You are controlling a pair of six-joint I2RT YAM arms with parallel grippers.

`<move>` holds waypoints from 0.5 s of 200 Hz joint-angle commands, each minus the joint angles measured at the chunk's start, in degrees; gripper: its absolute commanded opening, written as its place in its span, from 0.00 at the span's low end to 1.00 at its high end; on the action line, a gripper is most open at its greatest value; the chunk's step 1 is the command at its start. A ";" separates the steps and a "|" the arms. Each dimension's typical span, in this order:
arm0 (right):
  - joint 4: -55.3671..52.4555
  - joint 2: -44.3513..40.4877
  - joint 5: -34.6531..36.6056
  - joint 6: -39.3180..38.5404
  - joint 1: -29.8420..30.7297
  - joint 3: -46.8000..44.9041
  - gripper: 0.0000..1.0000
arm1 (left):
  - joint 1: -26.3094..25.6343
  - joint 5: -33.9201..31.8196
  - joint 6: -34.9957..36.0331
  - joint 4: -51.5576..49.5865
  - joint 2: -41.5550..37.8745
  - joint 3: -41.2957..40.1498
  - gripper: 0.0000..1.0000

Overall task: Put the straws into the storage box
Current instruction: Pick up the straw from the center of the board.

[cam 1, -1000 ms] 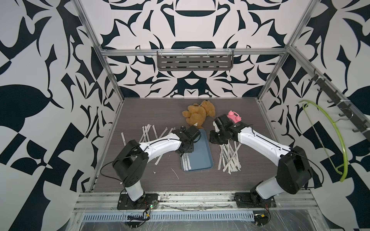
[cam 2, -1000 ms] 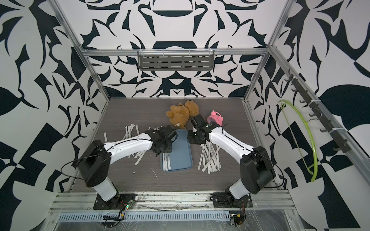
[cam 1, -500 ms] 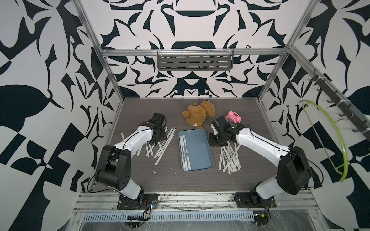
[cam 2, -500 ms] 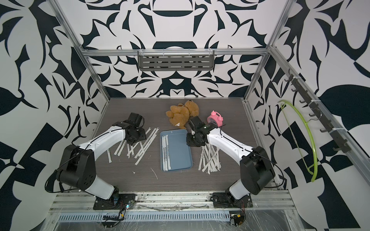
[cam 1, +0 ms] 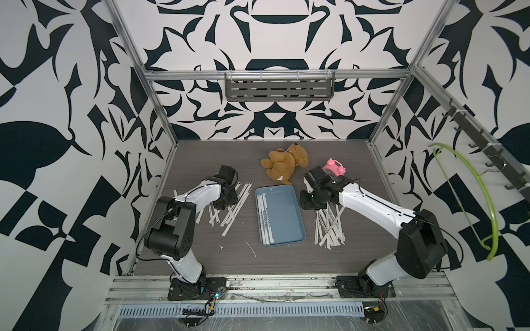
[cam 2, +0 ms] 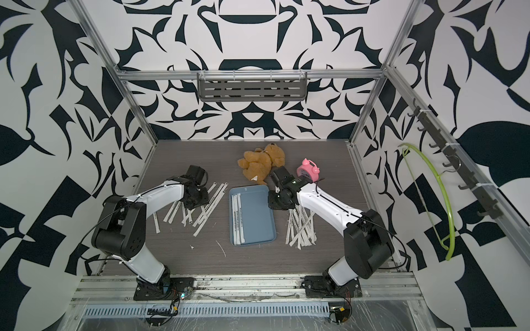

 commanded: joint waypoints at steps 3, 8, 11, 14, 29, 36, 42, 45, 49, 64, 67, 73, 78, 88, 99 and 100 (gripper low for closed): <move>0.57 -0.11 0.93 -0.29 -0.01 -0.26 0.21 | 0.05 1.07 0.36 1.25 1.63 -0.14 0.41; 0.65 -0.08 0.87 -0.27 -0.01 -0.33 0.21 | 0.05 1.02 0.45 1.38 2.01 -0.20 0.40; 0.70 -0.08 0.92 -0.27 -0.01 -0.35 0.21 | 0.05 0.94 0.47 1.41 2.08 -0.21 0.39; 0.74 -0.08 0.90 -0.19 -0.01 -0.47 0.21 | 0.05 0.90 0.52 1.47 2.30 -0.21 0.38; 0.92 -0.05 0.82 -0.10 0.03 -0.63 0.21 | 0.05 0.81 0.74 1.86 3.21 -0.26 0.34; 1.05 -0.08 0.77 -0.09 -0.01 -0.61 0.21 | 0.05 0.80 0.82 1.83 3.69 -0.15 0.31; 1.01 -0.08 0.83 -0.09 0.00 -0.61 0.21 | 0.01 0.88 0.82 1.87 3.87 -0.28 0.28; 1.01 -0.05 0.82 -0.16 -0.02 -0.61 0.21 | 0.04 0.88 0.82 1.79 3.96 -0.26 0.27; 1.01 0.01 0.79 -0.10 -0.01 -0.61 0.21 | 0.05 0.89 0.85 1.76 4.04 -0.29 0.25; 0.93 0.10 0.70 -0.09 -0.01 -0.45 0.21 | 0.05 0.89 0.84 1.49 3.49 -0.50 0.19; 0.88 0.10 0.71 -0.10 -0.01 -0.44 0.21 | 0.05 0.85 0.83 1.44 3.19 -0.58 0.18; 0.91 0.12 0.72 -0.15 -0.01 -0.44 0.21 | 0.04 0.89 0.82 1.35 2.66 -0.77 0.16; 0.92 0.10 0.68 -0.10 -0.01 -0.36 0.21 | 0.05 0.88 0.82 1.27 2.15 -0.89 0.15; 1.00 0.23 0.68 -0.10 -0.01 -0.35 0.21 | 0.05 0.81 0.85 0.85 1.20 -1.08 0.14; 1.12 0.49 0.57 -0.14 -0.01 -0.20 0.21 | 0.05 0.51 0.99 0.03 0.32 -1.05 0.13; 1.16 0.52 0.53 -0.07 -0.01 -0.19 0.21 | 0.05 0.48 1.04 -0.06 0.26 -1.02 0.13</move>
